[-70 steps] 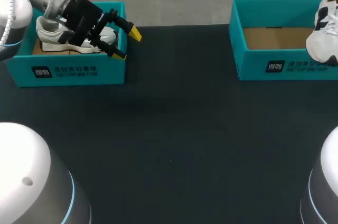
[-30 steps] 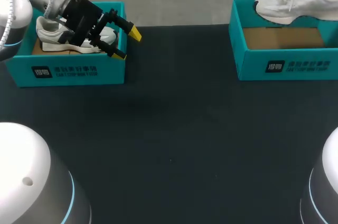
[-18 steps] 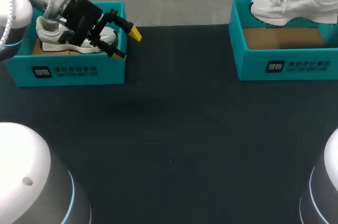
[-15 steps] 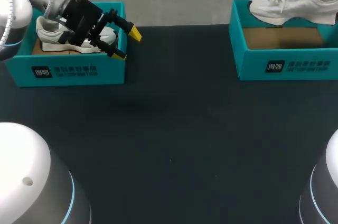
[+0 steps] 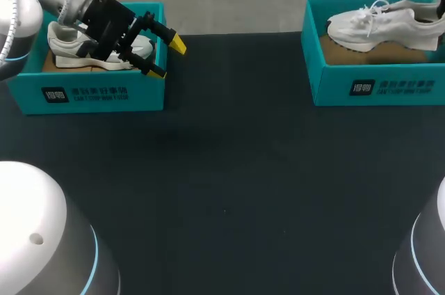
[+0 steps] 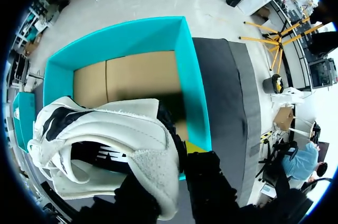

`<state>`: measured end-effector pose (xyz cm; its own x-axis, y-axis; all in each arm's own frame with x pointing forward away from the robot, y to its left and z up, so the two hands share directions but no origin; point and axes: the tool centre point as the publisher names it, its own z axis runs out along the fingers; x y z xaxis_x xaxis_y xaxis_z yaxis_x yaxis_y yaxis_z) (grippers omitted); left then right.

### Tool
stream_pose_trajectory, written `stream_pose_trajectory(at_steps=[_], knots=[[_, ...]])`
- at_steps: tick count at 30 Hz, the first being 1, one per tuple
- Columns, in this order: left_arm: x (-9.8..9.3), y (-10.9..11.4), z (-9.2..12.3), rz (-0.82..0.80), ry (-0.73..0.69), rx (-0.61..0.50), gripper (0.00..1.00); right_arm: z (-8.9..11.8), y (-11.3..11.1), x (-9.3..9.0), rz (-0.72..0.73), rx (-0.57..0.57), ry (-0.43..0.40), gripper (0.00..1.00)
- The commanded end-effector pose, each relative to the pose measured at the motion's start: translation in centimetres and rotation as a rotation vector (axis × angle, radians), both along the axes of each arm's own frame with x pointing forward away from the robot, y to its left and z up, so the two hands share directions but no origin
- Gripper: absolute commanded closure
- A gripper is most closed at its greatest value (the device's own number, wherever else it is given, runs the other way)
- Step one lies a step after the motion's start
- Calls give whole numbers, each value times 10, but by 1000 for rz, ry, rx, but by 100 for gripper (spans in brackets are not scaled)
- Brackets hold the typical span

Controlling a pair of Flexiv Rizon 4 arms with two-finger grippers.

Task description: Take the shoe out of the shoebox, open the shoe tongue, remove and reinsert the insole, then place the shoe into the shoebox

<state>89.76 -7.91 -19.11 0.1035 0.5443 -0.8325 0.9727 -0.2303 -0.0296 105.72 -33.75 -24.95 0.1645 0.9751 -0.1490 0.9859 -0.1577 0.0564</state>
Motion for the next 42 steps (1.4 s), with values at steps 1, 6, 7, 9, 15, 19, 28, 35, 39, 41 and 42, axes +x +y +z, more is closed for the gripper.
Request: stream_pose_trajectory(at_steps=[1, 6, 7, 9, 15, 19, 28, 35, 39, 41, 42], knots=[[0, 0, 0, -1, -1, 3, 0, -15, 5, -3, 13, -21, -12, 100], [0, 0, 0, -1, -1, 3, 0, -31, 0, -4, 7, -39, -10, 100], [0, 0, 0, -1, -1, 3, 0, -34, -2, -4, 0, -40, -7, 100], [0, 0, 0, -1, -1, 3, 0, -40, -3, -3, -7, -44, -1, 100], [0, 0, 0, -1, -1, 3, 0, -59, -2, -3, -18, -47, 15, 100], [0, 0, 0, -1, -1, 3, 0, -78, -1, -3, -18, -74, 29, 100], [0, 0, 0, -1, -1, 3, 0, -111, -6, -1, -59, -101, 35, 100], [0, 0, 0, -1, -1, 3, 0, -127, -8, 1, -98, -100, 40, 100], [0, 0, 0, -1, -1, 3, 0, -130, -8, 1, -113, -98, 40, 96], [0, 0, 0, -1, -1, 3, 0, -128, -8, 1, -115, -97, 39, 58], [0, 0, 0, -1, -1, 3, 0, -127, -9, 0, -116, -97, 38, 52]])
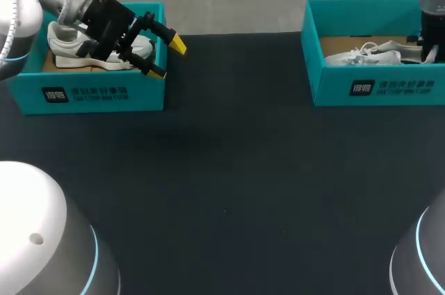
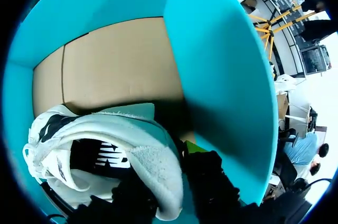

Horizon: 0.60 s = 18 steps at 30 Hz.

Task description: Take the shoe out of the shoebox, open the shoe tongue, remove and reinsert the insole, then place the shoe into the shoebox

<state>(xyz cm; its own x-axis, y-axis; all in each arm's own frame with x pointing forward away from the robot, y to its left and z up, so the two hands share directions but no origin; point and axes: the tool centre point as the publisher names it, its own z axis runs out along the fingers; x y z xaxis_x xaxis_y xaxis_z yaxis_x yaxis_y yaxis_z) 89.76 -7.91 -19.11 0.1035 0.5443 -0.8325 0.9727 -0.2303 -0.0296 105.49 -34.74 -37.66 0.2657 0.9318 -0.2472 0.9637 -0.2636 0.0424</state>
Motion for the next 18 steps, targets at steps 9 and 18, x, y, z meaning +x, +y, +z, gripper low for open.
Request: stream_pose_trajectory(at_steps=[9, 18], knots=[[0, 0, 0, -1, -1, 3, 0, 27, 1, -4, -17, 7, -12, 5], [0, 0, 0, -1, -1, 3, 0, 72, 21, -11, -31, 93, -45, 0]])
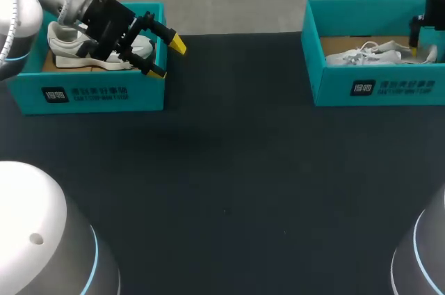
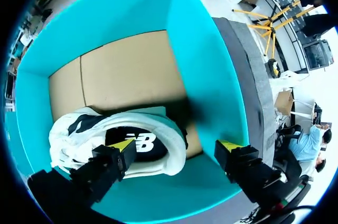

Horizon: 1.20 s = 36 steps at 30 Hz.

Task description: Take the shoe out of the shoebox, open the shoe tongue, remove and reinsert the insole, then place the shoe into the shoebox

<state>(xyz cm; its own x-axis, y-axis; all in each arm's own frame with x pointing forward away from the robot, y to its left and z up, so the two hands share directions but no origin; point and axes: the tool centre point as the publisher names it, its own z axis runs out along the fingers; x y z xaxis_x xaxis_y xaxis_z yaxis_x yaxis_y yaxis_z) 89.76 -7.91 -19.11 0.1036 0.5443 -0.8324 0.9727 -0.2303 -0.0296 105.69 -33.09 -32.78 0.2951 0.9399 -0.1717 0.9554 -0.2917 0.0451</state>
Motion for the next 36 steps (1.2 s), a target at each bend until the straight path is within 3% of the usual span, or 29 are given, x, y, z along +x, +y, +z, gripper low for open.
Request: stream_pose_trajectory(at_steps=[1, 8, 20, 23, 34, 36], knots=[[0, 0, 0, -1, -1, 3, 0, 29, 8, -14, -8, 34, -26, 0], [0, 0, 0, -1, -1, 3, 0, 69, 27, -20, 8, 89, -75, 0], [0, 0, 0, -1, -1, 3, 0, 127, 45, -52, 53, 159, -138, 0], [0, 0, 0, -1, -1, 3, 0, 135, 51, -59, 66, 175, -145, 0], [0, 0, 0, -1, -1, 3, 0, 135, 51, -59, 66, 175, -145, 0], [4, 4, 3, -3, -27, 52, 0, 135, 51, -59, 66, 175, -145, 0]])
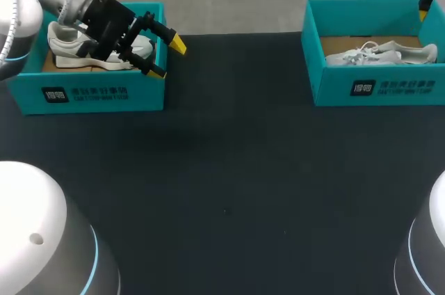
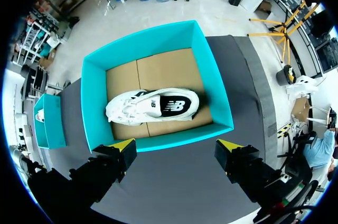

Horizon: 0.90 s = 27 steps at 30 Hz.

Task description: Take the shoe out of the shoebox, open the shoe tongue, remove and reinsert the insole, then place the shoe into the shoebox

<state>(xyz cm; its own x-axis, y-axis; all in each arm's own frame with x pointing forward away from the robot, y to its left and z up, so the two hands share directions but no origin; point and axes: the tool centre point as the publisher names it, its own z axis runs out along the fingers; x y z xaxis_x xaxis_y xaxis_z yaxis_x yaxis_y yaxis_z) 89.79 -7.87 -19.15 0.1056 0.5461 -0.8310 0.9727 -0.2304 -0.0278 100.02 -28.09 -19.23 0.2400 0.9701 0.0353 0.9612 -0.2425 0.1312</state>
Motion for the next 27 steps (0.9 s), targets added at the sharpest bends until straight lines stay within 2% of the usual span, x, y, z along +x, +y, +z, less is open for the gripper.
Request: stream_pose_trajectory(at_steps=[1, 4, 8, 13, 22, 27], knots=[[6, 6, 4, -2, -17, 53, 0, -1, 1, -2, -2, -2, -6, 0], [10, 13, 6, -8, 26, 36, 0, -1, 1, -2, -2, -2, -6, 0], [16, 27, 13, -17, 28, 81, 0, -1, 1, -2, -2, -2, -6, 0], [28, 43, 18, -23, -4, 180, 0, -1, 1, -2, -2, -2, -6, 0], [62, 86, 31, 20, -51, 337, 0, -1, 1, -2, -2, -2, -6, 0], [82, 112, 34, 14, -97, 485, 0, -1, 1, -2, -2, -2, -6, 0]])
